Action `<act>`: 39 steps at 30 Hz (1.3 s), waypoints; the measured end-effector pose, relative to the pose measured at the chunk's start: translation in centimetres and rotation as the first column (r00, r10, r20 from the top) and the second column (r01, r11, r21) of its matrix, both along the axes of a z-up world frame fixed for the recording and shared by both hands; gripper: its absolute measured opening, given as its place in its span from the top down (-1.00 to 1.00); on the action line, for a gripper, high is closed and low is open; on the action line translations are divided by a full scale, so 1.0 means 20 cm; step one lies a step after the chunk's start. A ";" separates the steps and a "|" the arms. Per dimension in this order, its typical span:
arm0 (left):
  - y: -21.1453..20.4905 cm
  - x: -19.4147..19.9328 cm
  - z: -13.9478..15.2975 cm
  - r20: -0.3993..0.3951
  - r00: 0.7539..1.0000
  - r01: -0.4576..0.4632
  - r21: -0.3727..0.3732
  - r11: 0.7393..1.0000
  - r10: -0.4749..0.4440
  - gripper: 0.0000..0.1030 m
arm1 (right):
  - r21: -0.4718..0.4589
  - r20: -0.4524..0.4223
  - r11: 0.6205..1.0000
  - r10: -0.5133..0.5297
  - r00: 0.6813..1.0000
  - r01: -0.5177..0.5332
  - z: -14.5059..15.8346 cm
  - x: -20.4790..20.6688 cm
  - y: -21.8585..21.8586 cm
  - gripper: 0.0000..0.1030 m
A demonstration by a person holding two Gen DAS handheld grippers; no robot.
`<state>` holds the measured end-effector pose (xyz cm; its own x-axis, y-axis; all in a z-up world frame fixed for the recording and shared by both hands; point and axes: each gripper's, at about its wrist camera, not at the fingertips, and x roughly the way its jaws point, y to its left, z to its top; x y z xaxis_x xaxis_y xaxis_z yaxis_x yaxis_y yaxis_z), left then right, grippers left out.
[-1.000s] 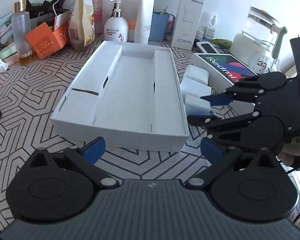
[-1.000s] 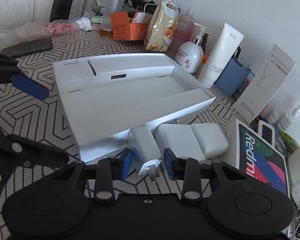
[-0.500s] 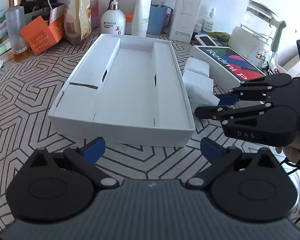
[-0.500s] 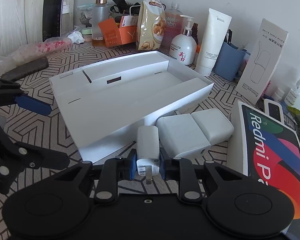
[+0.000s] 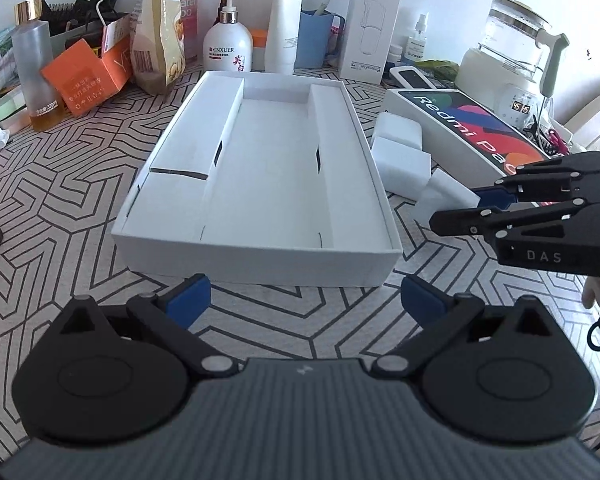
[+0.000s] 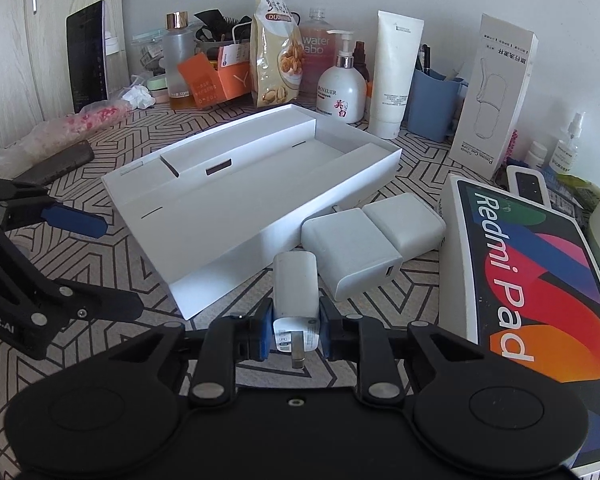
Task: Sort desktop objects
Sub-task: 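Carry the charger over the white box tray and open the right gripper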
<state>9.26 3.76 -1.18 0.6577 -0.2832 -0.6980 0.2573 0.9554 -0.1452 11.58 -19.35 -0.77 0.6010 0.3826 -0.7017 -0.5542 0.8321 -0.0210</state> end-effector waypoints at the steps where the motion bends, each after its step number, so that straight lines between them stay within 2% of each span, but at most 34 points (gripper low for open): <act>1: 0.01 -0.01 0.00 0.004 1.000 -0.003 -0.001 1.000 0.003 -1.00 | 0.007 0.002 1.000 0.002 1.000 -0.002 0.01 0.00 0.00 0.49; 5: 0.04 -0.03 0.01 0.010 1.000 -0.015 0.000 1.000 0.015 -1.00 | 0.045 0.001 0.999 -0.001 1.000 0.001 0.05 -0.03 0.02 0.49; 10: 0.05 -0.07 -0.01 0.025 1.000 -0.014 0.053 0.998 0.013 -1.00 | 0.067 0.009 0.998 0.010 1.000 -0.010 0.09 -0.06 0.05 0.49; 16: 0.07 -0.08 -0.01 0.022 1.000 0.010 0.037 0.999 -0.011 -1.00 | 0.079 0.008 0.997 0.020 1.000 -0.021 0.12 -0.07 0.09 0.49; 18: 0.08 -0.07 -0.02 0.012 1.000 0.018 0.018 1.000 -0.018 -1.00 | 0.078 0.011 0.997 0.030 0.999 -0.031 0.14 -0.06 0.12 0.49; 22: 0.12 -0.02 -0.02 -0.050 0.996 0.063 -0.087 0.994 -0.067 -1.00 | 0.092 0.000 0.994 0.061 0.998 -0.061 0.16 -0.02 0.20 0.49; 25: 0.14 -0.04 -0.01 -0.022 0.998 0.054 -0.067 0.996 -0.056 -1.00 | 0.086 -0.010 0.991 0.102 0.995 -0.101 0.17 0.03 0.29 0.49; 33: 0.20 -0.03 -0.06 -0.051 0.997 0.049 -0.058 0.997 -0.052 -1.00 | 0.096 -0.054 0.983 0.165 0.985 -0.159 0.11 0.16 0.46 0.49; 39: 0.22 -0.05 -0.05 -0.016 1.000 0.015 -0.003 1.000 -0.015 -1.00 | 0.152 -0.160 0.967 0.229 0.960 -0.205 0.05 0.24 0.53 0.49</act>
<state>8.30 8.06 -2.24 0.6418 -0.2948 -0.7079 0.2691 0.9510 -0.1520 16.48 -8.73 0.25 0.3656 0.5869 -0.7224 -0.7067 0.6801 0.1950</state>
